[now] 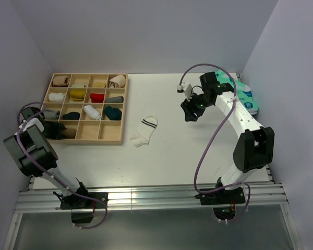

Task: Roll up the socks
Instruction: Place the sock in the storage box.

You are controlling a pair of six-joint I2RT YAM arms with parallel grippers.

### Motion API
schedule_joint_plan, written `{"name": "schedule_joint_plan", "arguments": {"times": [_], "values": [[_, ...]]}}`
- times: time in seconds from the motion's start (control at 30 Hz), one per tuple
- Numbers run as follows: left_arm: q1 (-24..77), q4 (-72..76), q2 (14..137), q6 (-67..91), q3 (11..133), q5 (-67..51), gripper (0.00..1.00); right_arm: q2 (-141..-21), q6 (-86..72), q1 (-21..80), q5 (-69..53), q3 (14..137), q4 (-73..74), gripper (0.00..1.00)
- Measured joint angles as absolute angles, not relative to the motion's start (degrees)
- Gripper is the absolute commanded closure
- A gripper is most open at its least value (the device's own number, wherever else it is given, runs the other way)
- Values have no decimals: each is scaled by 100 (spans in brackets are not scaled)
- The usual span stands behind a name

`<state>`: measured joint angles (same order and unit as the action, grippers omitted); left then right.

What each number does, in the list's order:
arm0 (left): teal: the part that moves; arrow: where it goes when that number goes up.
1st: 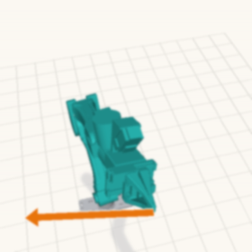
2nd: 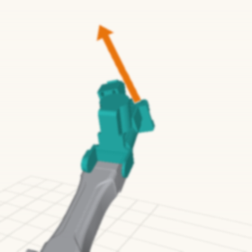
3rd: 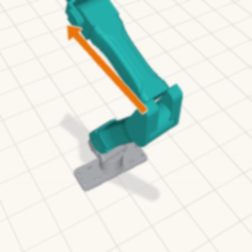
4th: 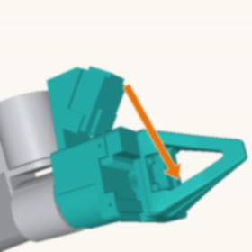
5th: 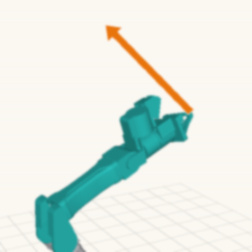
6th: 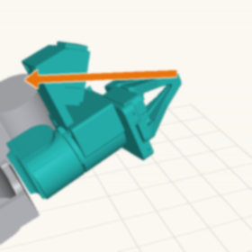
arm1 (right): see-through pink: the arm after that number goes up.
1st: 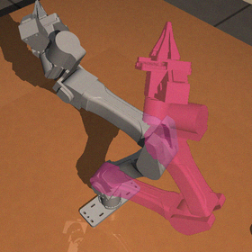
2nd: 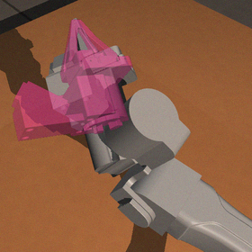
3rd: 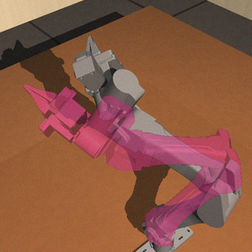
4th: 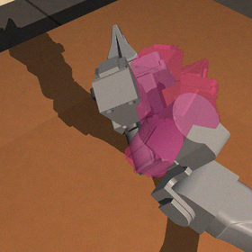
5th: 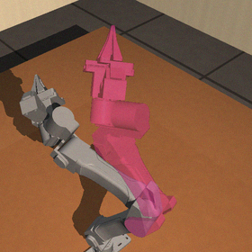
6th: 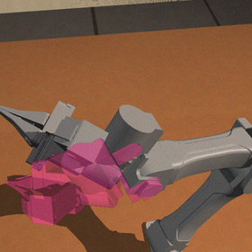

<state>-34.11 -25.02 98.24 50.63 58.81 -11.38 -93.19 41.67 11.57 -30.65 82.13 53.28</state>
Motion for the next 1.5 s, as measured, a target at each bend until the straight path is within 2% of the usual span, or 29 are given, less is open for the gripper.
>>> {"name": "schedule_joint_plan", "arguments": {"times": [0.17,0.4,0.5,0.9,1.5], "values": [[-3288,-2665,9922,5188,6027,-878,73,-9319,4176,1153,-3083,8213,5334,40],[-3168,-2738,9992,5227,6119,-666,55,-9319,4189,1105,-3094,8213,5352,40],[-3116,-2740,9994,5225,6136,-585,52,-9319,4189,1098,-3096,8213,5358,40],[-2941,-2768,10068,5221,6272,-401,44,-9319,4217,1081,-3111,8213,5369,40],[-2921,-2963,9944,5137,6589,-405,41,-9319,4318,1055,-3120,8213,5435,41]]}}
